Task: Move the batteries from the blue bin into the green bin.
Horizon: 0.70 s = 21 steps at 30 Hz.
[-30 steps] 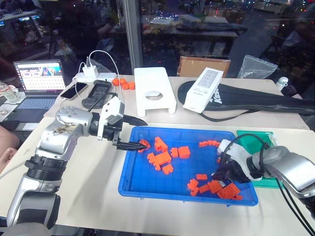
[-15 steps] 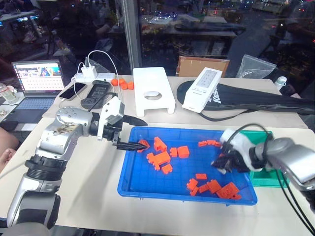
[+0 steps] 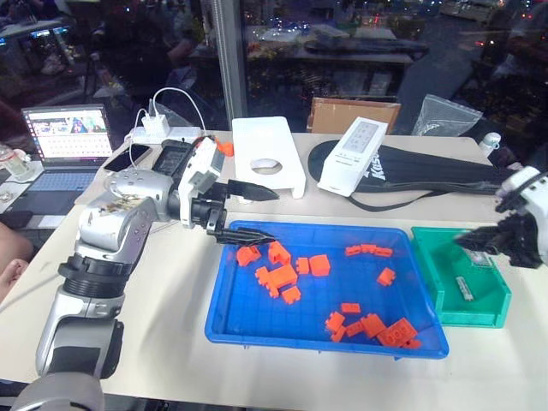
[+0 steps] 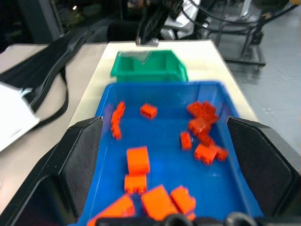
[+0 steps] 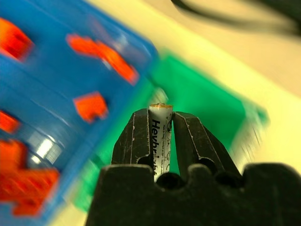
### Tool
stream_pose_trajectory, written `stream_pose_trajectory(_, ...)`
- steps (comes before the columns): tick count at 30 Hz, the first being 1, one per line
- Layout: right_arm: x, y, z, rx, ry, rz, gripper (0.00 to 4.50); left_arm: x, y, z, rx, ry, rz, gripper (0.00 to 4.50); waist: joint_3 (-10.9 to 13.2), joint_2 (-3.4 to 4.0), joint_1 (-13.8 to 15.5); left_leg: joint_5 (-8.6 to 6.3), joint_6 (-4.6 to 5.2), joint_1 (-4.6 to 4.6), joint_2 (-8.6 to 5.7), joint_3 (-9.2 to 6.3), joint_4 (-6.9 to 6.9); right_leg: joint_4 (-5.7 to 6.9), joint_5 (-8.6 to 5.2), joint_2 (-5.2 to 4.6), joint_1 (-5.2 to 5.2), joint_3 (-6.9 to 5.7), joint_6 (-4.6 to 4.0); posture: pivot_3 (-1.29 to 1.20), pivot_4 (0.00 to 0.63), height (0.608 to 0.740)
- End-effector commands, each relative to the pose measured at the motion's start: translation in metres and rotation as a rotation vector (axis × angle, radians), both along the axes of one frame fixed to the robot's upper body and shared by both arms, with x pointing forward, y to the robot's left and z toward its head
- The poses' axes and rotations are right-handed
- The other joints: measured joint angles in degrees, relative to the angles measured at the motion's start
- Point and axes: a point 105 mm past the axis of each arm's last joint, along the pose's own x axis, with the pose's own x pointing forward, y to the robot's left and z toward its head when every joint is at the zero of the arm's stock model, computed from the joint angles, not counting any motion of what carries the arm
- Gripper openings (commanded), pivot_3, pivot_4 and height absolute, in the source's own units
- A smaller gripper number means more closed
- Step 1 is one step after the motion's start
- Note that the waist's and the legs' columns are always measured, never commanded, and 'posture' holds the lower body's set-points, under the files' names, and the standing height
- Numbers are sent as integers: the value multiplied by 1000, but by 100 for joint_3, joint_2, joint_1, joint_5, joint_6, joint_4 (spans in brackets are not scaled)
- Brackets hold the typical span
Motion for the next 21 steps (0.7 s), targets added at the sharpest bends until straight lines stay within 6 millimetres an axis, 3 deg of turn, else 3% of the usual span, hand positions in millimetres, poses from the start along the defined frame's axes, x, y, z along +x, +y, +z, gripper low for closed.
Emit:
stream_pose_trajectory(1,5,0,1,-20,-64,-18,326,-2,-4,11,-16,-39,-23,4500,-1,1,-36,0,0,0,0,0,1,2,0,0,0,0,0,0,150,712)
stream_pose_trajectory(3,7,-1,-7,-19,-59,-35,326,-2,-5,10,-11,-41,-28,4500,-1,2,-57,0,0,1,0,-2,3,2,-1,1,4,-1,1,0,150,712)
stream_pose_trajectory(5,9,-5,-16,-34,-45,-54,1333,-1,-6,7,2,-44,-33,4500,-1,2,-63,0,0,1,-2,-1,5,2,-1,-1,6,0,2,0,150,712)
stream_pose_trajectory(8,15,-9,-25,-34,-49,-73,2221,1,-6,6,6,-51,-26,4500,-1,2,-66,0,0,0,-2,-2,5,-1,0,-1,8,-2,2,0,150,712)
stream_pose_trajectory(14,26,-15,3,-6,-173,-86,4326,6,2,5,-2,-45,36,4500,1,10,-73,0,0,0,-4,-1,6,-2,0,-2,8,0,3,0,150,712)
stream_pose_trajectory(21,15,-19,66,57,-534,27,4463,24,28,8,-76,-67,259,4500,0,12,-72,0,0,1,-3,-2,-1,-7,0,-1,11,-2,3,0,150,712)
